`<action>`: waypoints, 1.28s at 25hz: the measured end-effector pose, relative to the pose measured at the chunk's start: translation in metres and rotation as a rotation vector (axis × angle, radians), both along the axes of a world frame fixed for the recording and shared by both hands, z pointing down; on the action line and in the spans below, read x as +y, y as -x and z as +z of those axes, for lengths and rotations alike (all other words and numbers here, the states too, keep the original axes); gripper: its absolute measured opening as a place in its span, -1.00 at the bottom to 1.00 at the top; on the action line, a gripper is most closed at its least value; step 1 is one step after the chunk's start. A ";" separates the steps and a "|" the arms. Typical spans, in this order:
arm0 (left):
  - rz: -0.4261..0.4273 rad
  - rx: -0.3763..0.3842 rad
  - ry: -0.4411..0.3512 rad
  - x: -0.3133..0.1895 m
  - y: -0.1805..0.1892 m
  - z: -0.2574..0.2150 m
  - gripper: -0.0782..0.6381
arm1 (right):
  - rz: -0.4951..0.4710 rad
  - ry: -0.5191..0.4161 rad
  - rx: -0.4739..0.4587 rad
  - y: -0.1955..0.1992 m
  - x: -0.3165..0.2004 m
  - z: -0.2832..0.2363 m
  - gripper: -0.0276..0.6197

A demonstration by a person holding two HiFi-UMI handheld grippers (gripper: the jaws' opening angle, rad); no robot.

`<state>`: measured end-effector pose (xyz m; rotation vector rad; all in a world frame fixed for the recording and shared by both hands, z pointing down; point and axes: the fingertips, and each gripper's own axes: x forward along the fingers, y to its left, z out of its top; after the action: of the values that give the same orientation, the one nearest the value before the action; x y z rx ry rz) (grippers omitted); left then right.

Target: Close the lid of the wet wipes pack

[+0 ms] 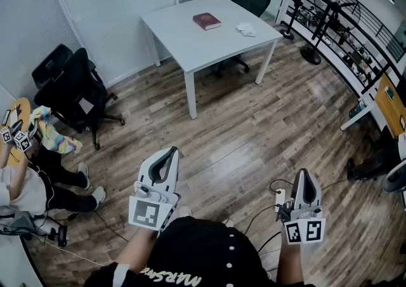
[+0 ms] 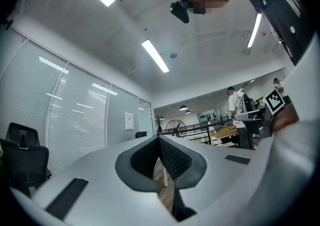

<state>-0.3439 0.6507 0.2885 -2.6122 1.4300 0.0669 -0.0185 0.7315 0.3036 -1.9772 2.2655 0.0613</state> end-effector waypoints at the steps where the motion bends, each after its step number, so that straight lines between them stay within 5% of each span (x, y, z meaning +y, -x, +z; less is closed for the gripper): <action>1: 0.000 0.000 -0.002 0.001 -0.001 -0.001 -0.76 | -0.001 0.001 0.000 0.000 0.000 0.001 -0.82; 27: 0.051 0.020 0.008 -0.017 0.028 0.006 -0.76 | 0.017 -0.022 -0.018 0.043 -0.011 -0.002 -0.81; 28: 0.055 0.020 0.009 -0.019 0.032 0.007 -0.76 | 0.035 -0.026 -0.016 0.046 -0.013 -0.003 -0.74; 30: 0.065 0.019 0.016 -0.024 0.040 0.008 -0.76 | 0.072 -0.033 -0.015 0.052 -0.017 -0.004 -0.09; 32: 0.076 0.020 0.020 -0.029 0.049 0.008 -0.76 | 0.090 -0.033 -0.009 0.060 -0.022 -0.005 -0.08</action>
<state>-0.3926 0.6216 0.2965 -2.6894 1.3439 0.0881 -0.0789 0.7098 0.2989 -2.0570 2.1554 0.0977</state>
